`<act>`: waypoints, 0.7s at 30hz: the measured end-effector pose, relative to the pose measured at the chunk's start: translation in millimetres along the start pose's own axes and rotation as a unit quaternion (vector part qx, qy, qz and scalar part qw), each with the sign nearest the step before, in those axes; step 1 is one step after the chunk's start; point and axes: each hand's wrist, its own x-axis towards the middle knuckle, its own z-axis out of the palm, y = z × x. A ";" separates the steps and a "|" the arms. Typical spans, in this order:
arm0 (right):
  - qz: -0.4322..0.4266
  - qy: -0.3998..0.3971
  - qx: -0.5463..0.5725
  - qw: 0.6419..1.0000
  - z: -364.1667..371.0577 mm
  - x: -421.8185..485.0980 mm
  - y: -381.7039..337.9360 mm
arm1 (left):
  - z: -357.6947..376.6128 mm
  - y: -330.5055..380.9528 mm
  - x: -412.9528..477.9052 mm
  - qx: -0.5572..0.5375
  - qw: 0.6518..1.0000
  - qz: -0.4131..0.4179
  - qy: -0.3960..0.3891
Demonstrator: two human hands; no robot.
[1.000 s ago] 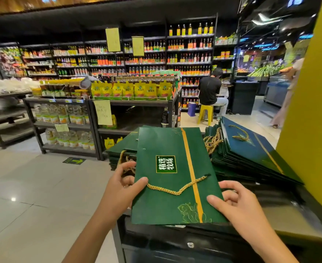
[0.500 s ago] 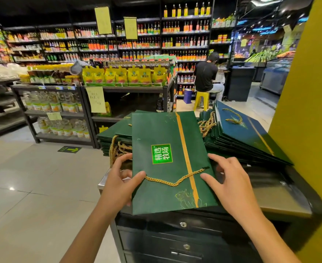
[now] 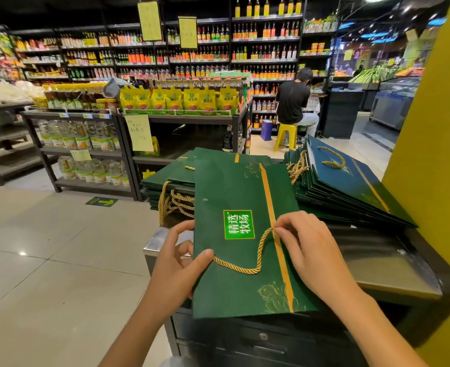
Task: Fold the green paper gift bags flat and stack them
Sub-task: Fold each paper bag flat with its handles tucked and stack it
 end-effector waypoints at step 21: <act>0.054 -0.030 0.288 0.956 65.5 66.6 -33.6 | -17.0 -7.7 3.1 0.280 0.956 0.070 -0.043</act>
